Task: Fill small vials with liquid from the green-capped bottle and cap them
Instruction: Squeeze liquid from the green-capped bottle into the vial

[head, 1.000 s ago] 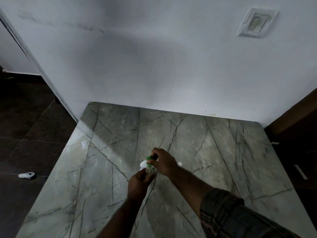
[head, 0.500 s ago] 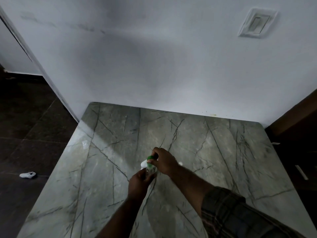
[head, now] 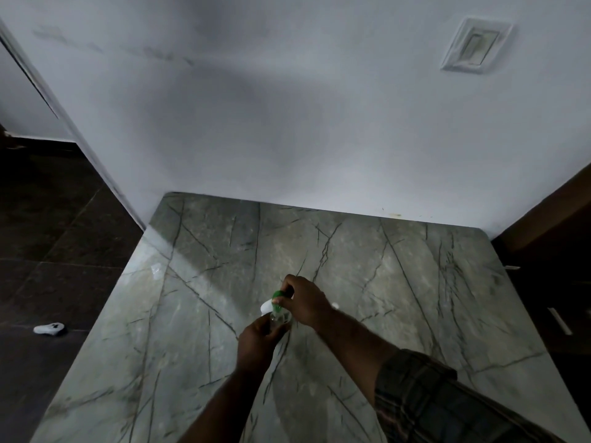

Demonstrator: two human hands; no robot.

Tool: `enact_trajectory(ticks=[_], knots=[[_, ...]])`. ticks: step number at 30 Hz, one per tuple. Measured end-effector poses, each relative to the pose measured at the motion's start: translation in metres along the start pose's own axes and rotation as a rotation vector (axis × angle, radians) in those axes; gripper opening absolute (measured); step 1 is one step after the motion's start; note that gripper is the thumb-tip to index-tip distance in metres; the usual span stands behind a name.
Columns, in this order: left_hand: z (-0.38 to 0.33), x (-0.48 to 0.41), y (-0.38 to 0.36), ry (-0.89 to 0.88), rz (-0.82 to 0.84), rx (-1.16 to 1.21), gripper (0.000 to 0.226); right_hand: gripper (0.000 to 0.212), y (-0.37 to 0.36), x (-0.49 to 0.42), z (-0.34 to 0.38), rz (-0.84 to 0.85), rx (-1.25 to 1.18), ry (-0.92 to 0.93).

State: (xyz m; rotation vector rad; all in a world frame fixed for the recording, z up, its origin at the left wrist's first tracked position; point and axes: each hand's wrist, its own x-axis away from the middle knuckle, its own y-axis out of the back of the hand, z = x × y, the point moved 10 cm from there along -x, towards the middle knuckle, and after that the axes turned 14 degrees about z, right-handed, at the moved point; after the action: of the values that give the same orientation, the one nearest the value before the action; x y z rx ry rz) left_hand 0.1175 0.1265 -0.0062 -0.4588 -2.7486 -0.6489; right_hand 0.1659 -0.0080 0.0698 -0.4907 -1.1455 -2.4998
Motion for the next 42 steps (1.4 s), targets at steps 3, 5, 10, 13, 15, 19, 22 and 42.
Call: enact_trajectory(ticks=[3, 5, 10, 13, 15, 19, 22, 42], knots=[[-0.0034, -0.0009, 0.0009, -0.011, -0.003, -0.009, 0.025, 0.029, 0.0006, -0.0019, 0.0013, 0.003, 0.002, 0.014], [-0.0004, -0.0014, 0.0000, 0.000, 0.007, -0.014, 0.028, 0.029, -0.0019, -0.0023, -0.0015, -0.007, 0.000, 0.012], [0.0053, -0.0021, -0.0023, 0.028, 0.025, -0.011, 0.029, 0.028, -0.0046, -0.0025, -0.0033, -0.008, 0.000, 0.005], [-0.0008, -0.0011, 0.0007, 0.016, 0.000, -0.009, 0.026, 0.028, -0.0001, -0.0042, 0.0007, 0.003, -0.002, 0.013], [-0.0040, -0.0016, 0.0032, 0.003, -0.016, -0.008, 0.025, 0.027, 0.0015, -0.0054, 0.0022, 0.004, 0.006, 0.022], [0.0002, -0.0023, 0.0002, 0.014, 0.008, -0.032, 0.026, 0.028, -0.0054, -0.0048, -0.0033, 0.003, -0.009, 0.026], [0.0016, -0.0017, 0.0003, 0.019, 0.006, -0.043, 0.027, 0.028, -0.0051, -0.0040, -0.0035, 0.000, -0.004, 0.027], [-0.0035, -0.0071, 0.0029, 0.006, 0.018, -0.005, 0.026, 0.027, -0.0005, -0.0084, 0.0012, 0.021, -0.033, 0.007]])
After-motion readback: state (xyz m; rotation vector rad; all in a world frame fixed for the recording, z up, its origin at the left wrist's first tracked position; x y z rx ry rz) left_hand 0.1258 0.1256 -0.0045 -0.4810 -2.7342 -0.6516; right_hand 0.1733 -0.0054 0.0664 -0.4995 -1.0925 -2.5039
